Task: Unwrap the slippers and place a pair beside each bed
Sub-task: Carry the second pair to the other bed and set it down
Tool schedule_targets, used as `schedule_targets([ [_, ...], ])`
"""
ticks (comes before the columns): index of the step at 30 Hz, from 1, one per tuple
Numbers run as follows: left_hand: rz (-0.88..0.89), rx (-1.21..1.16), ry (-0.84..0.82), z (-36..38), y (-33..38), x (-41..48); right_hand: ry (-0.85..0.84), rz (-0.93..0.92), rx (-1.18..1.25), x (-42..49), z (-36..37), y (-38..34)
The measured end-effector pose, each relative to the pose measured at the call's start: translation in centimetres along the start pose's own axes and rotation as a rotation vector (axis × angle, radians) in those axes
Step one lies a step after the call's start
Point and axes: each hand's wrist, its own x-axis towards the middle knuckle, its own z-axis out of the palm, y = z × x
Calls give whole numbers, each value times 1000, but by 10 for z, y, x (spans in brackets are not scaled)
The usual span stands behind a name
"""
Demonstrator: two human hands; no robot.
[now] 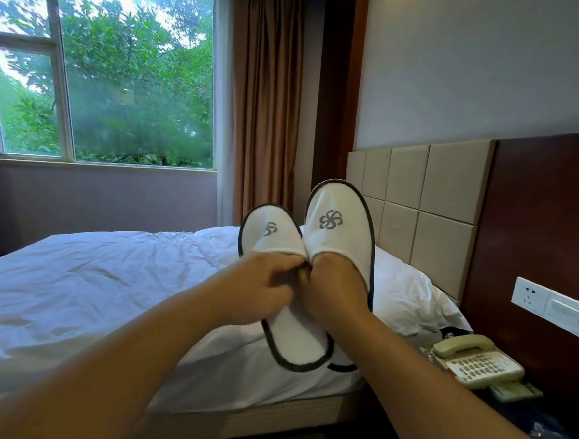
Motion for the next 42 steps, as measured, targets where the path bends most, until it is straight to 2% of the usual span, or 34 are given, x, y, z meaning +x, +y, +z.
schedule_targets([
  [2,70,-312,246,-11,8,-5,80,-45,97,-1,-6,7],
  [3,73,-443,398,-18,4,-5,76,-31,168,0,-5,10],
  [4,48,-472,551,-24,-2,-2,32,13,231,3,-7,11],
  [6,-73,-301,750,-36,-17,5,-85,99,368,9,-7,11],
  [7,-157,-182,767,-41,-27,9,-132,110,396,12,-6,10],
  [10,-407,4,631,-51,-52,16,-163,-9,130,12,-3,3],
  [13,-530,69,462,-58,-62,25,-118,-189,110,0,1,-3],
  [15,-521,115,407,-64,-61,27,-131,-268,123,-4,0,-5],
  [19,-372,173,450,-77,-63,23,-153,-345,183,-5,-11,-3],
  [23,-337,28,373,-76,-58,27,-154,-378,224,-2,-15,-3],
  [26,-293,-57,371,-71,-54,29,-79,-419,298,3,-16,-4],
  [28,-257,-120,382,-68,-51,29,-34,-460,257,7,-15,-2],
  [30,-244,-138,407,-64,-48,31,76,-509,274,7,-15,-3],
  [32,-246,-116,437,-62,-46,34,266,-610,339,4,-17,-8],
  [34,-278,-106,449,-61,-46,36,381,-669,301,4,-19,-8],
  [37,-396,-142,428,-58,-46,37,418,-669,97,11,-17,-3],
  [39,-480,-190,425,-53,-45,36,408,-631,82,10,-18,-3],
  [42,-525,-400,450,-41,-44,32,422,-599,150,7,-21,-3],
])
